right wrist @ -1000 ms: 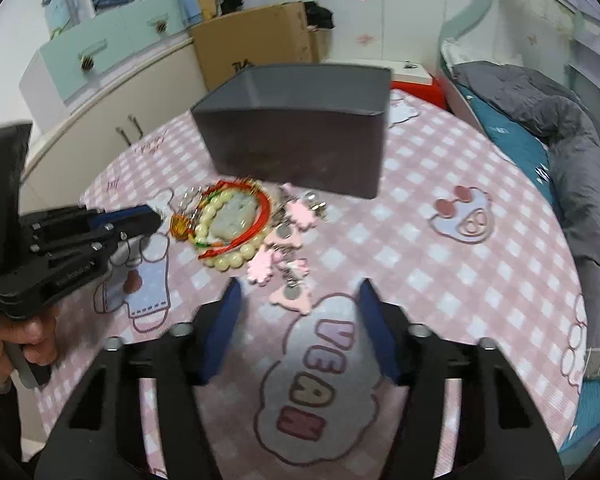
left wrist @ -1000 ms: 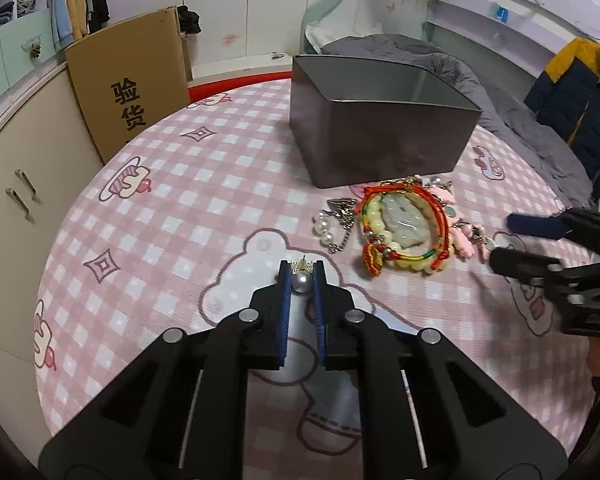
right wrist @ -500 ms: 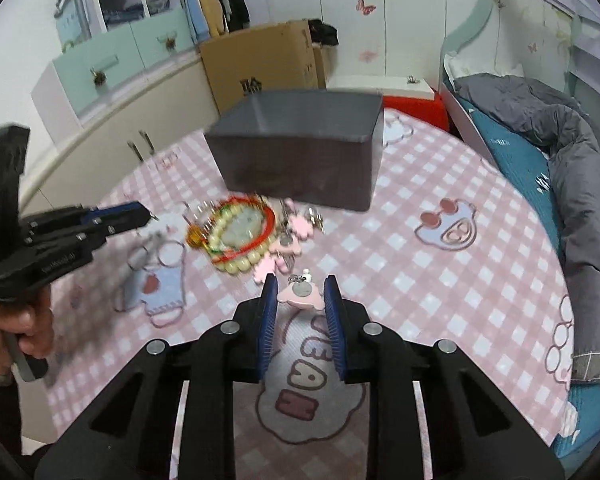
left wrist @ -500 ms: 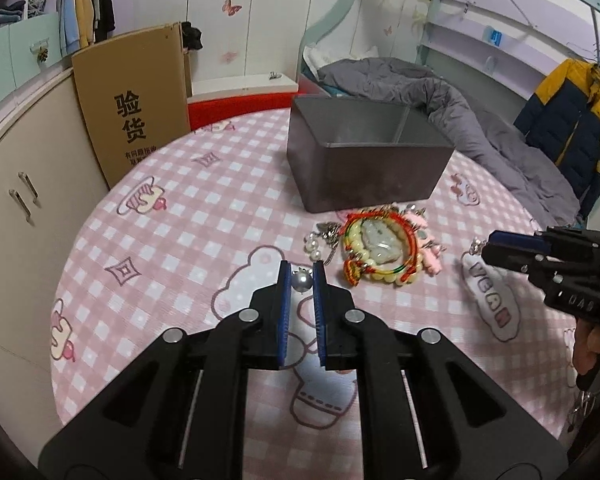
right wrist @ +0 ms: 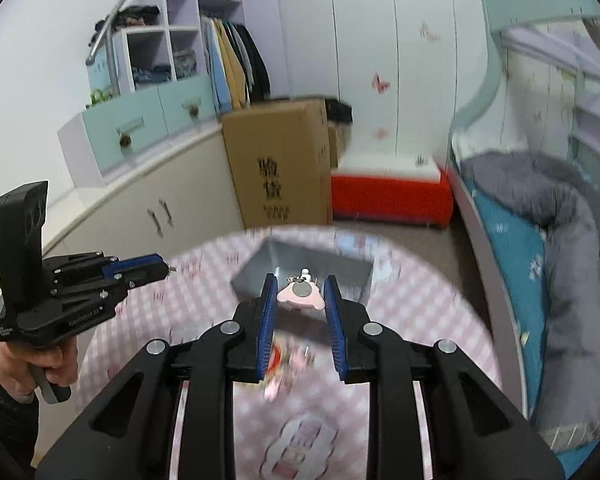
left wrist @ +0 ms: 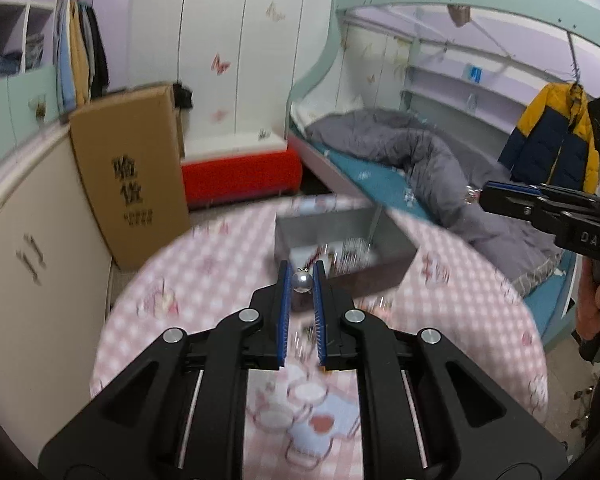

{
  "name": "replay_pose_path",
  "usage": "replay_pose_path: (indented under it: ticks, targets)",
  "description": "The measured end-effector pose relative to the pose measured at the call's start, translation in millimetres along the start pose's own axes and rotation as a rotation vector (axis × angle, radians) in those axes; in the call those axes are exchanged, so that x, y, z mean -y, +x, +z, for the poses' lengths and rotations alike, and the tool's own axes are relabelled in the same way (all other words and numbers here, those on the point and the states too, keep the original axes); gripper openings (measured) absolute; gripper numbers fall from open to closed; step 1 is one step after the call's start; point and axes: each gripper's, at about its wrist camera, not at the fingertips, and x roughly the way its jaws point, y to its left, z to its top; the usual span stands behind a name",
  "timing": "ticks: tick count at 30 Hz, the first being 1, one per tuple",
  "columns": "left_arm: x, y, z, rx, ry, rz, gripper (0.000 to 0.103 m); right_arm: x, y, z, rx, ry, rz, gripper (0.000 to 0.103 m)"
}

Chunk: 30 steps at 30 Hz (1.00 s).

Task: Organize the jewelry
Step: 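Carry both items over the grey box while both tools open to drop them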

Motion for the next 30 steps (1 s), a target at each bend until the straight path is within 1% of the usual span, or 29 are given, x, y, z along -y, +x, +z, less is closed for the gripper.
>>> replay_pose_path:
  ticks: [3, 5, 6, 9, 14, 20, 21, 22, 23, 24, 25, 26, 27, 29, 30]
  targets:
    - [4.5, 4.0, 29.1, 0.043, 0.012, -0.016, 0.011, 6.0, 3.7, 25.1, 0.031, -0.006, 0.006, 0.022]
    - [5.5, 9.3, 40.5, 0.052, 0.006, -0.026, 0.011, 10.5, 7.1, 34.1, 0.038, 0.002, 0.021, 0.022]
    - [5.5, 14.4, 48.6, 0.053, -0.004, -0.045, 0.011, 13.1, 12.1, 40.3, 0.038, 0.007, 0.025, 0.022]
    - [6.4, 24.4, 61.8, 0.050, -0.012, -0.065, 0.011, 18.7, 22.9, 46.6, 0.028, 0.021, 0.044, 0.022]
    - [10.5, 48.6, 75.8, 0.020, -0.018, -0.082, 0.011, 26.3, 47.1, 47.9, -0.020, 0.043, 0.054, 0.022]
    - [7.3, 76.7, 76.1, -0.043, -0.039, -0.094, 0.011, 35.7, 78.1, 41.8, -0.093, 0.082, 0.054, 0.022]
    - [6.1, 82.8, 75.1, -0.069, -0.043, -0.086, 0.017, 37.1, 81.4, 41.6, -0.104, 0.092, 0.053, 0.023]
    - [4.7, 87.5, 74.9, -0.087, -0.047, -0.063, 0.047, 39.8, 85.5, 40.2, -0.114, 0.108, 0.048, 0.034]
    - [4.6, 87.6, 74.7, -0.090, -0.052, -0.040, 0.072, 42.1, 87.3, 39.5, -0.118, 0.121, 0.039, 0.043]
    - [3.7, 85.1, 73.6, -0.075, -0.060, -0.009, 0.097, 44.9, 87.3, 37.8, -0.115, 0.139, 0.025, 0.078]
    - [0.9, 77.9, 72.2, -0.032, -0.071, 0.014, 0.097, 47.7, 84.8, 35.9, -0.098, 0.159, 0.009, 0.093]
    - [-1.7, 74.0, 71.4, -0.022, -0.081, 0.024, 0.097, 50.5, 80.3, 34.2, -0.074, 0.173, -0.012, 0.095]
    - [-5.0, 71.4, 71.1, -0.020, -0.090, 0.033, 0.097, 51.8, 77.7, 32.9, -0.065, 0.182, -0.012, 0.095]
    - [-11.9, 64.9, 70.1, -0.007, -0.107, 0.079, 0.097, 55.2, 74.3, 30.9, -0.069, 0.203, -0.020, 0.095]
    - [-15.4, 59.6, 68.7, 0.001, -0.115, 0.096, 0.097, 55.9, 71.8, 30.0, -0.073, 0.208, -0.040, 0.095]
